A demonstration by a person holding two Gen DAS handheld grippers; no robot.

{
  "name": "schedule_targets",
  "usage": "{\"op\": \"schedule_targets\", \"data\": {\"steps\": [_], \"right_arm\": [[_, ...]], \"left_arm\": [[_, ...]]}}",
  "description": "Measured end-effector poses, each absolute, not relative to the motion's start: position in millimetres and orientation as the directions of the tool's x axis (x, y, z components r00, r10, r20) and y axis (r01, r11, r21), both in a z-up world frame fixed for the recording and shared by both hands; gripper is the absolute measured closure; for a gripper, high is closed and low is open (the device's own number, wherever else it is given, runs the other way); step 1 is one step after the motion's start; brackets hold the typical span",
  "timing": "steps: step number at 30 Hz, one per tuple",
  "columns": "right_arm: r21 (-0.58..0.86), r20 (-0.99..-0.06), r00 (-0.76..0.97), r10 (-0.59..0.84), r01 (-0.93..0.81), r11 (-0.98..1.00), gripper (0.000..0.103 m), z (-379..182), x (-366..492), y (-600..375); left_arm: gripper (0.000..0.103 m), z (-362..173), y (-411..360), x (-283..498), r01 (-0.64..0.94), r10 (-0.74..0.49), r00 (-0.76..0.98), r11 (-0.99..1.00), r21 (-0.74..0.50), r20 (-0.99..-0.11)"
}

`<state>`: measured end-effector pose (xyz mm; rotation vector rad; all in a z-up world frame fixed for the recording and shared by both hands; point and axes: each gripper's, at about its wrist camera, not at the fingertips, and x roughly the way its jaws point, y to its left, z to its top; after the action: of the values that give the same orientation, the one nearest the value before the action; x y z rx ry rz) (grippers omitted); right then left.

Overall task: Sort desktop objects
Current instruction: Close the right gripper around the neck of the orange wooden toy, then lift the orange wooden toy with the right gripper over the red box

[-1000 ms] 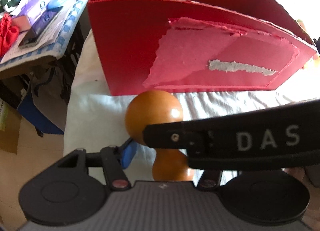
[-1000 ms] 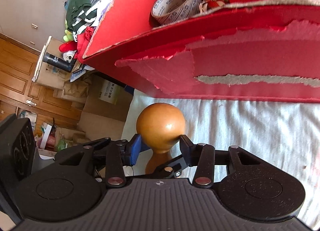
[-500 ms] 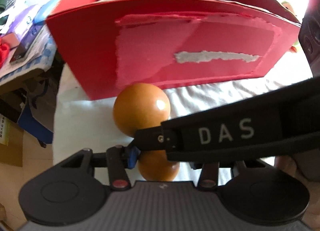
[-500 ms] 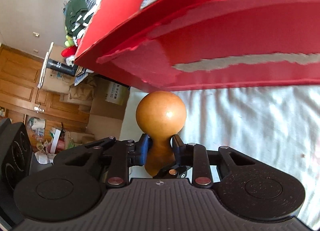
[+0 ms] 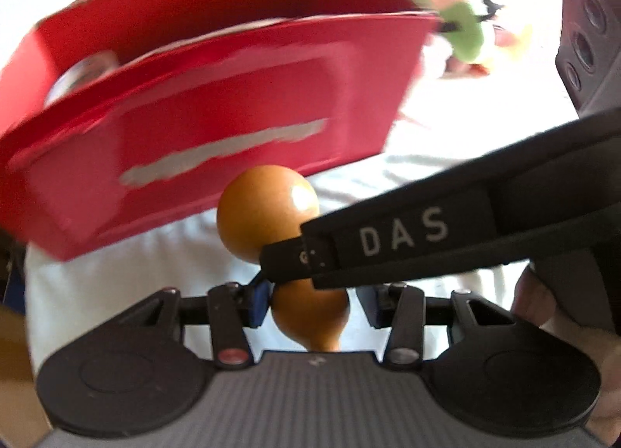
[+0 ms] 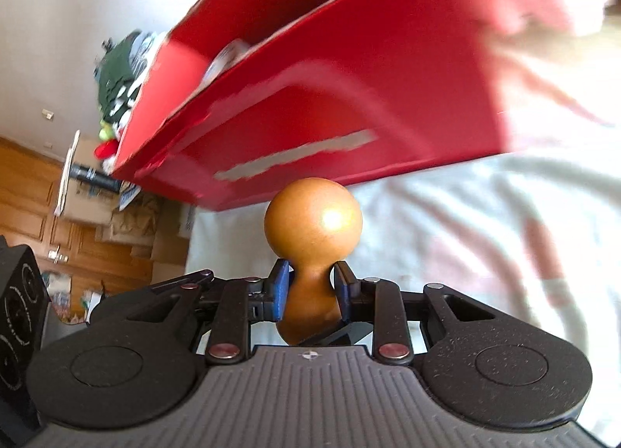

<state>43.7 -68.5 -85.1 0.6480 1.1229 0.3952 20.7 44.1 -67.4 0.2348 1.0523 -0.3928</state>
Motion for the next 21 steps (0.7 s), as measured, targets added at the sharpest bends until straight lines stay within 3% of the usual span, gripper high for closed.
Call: {"op": "schedule_targets", "data": {"steps": [11, 21], "right_arm": [[0.618, -0.683, 0.542, 0.489, 0.074, 0.782, 0.074, -53, 20, -146], [0.573, -0.599, 0.649, 0.469, -0.061, 0.817, 0.074, -1, 35, -185]], "left_arm": [[0.056, -38, -45, 21, 0.56, -0.321, 0.462, 0.829, -0.009, -0.827], [0.055, 21, -88, 31, 0.556, -0.346, 0.587, 0.829, 0.055, -0.732]]}}
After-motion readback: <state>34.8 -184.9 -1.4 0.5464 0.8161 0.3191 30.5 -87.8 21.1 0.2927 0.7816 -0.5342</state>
